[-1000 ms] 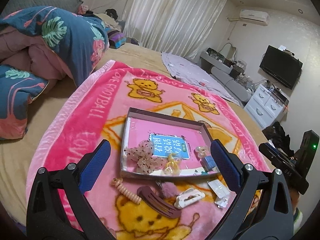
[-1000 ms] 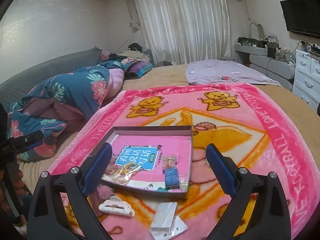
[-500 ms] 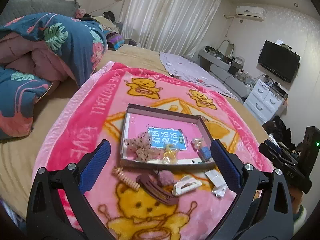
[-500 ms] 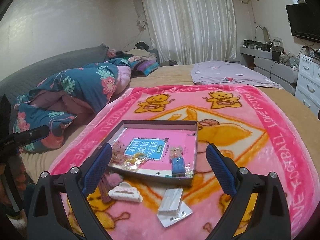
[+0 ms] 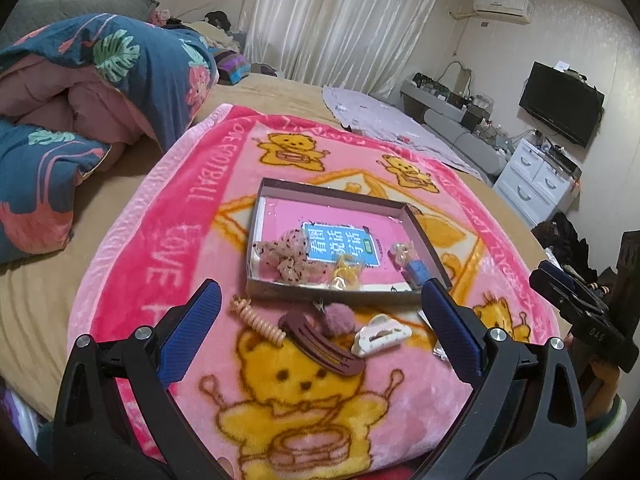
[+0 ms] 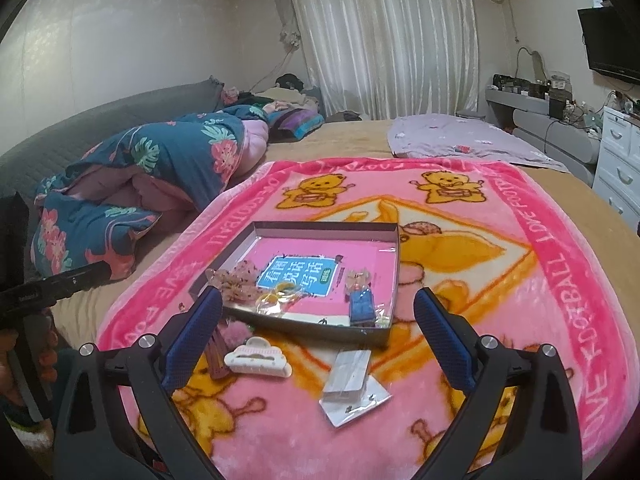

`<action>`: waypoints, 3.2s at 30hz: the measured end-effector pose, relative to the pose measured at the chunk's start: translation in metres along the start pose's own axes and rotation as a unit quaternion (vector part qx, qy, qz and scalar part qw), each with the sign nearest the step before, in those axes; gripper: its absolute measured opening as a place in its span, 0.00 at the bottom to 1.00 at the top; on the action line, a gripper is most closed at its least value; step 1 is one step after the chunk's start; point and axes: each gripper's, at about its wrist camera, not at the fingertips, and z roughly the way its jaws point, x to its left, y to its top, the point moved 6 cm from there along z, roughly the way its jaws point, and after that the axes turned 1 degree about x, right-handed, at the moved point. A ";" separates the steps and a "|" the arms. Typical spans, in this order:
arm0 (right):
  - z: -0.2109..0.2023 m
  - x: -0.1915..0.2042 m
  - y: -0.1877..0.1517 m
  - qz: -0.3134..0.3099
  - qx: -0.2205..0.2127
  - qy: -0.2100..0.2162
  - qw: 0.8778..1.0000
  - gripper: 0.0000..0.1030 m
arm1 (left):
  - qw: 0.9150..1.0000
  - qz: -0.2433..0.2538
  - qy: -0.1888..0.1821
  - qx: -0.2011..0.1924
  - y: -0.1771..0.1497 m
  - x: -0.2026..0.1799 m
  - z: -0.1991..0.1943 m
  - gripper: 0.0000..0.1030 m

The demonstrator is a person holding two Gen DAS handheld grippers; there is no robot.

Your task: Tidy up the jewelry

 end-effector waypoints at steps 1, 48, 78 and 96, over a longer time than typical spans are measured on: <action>0.000 0.001 -0.002 -0.002 0.002 0.000 1.000 0.93 | 1.000 0.002 0.001 0.001 -0.001 0.000 0.000 0.91; 0.029 -0.015 -0.064 -0.008 0.077 -0.021 0.997 0.94 | 0.976 -0.072 -0.100 0.178 -0.104 -0.001 0.087 0.42; 0.136 -0.032 -0.091 -0.039 0.215 -0.049 0.975 0.76 | 0.959 -0.168 -0.132 0.187 -0.096 0.017 0.137 0.20; 0.103 -0.033 -0.084 -0.037 0.151 -0.049 0.987 0.41 | 0.972 -0.135 -0.115 0.155 -0.089 0.026 0.106 0.02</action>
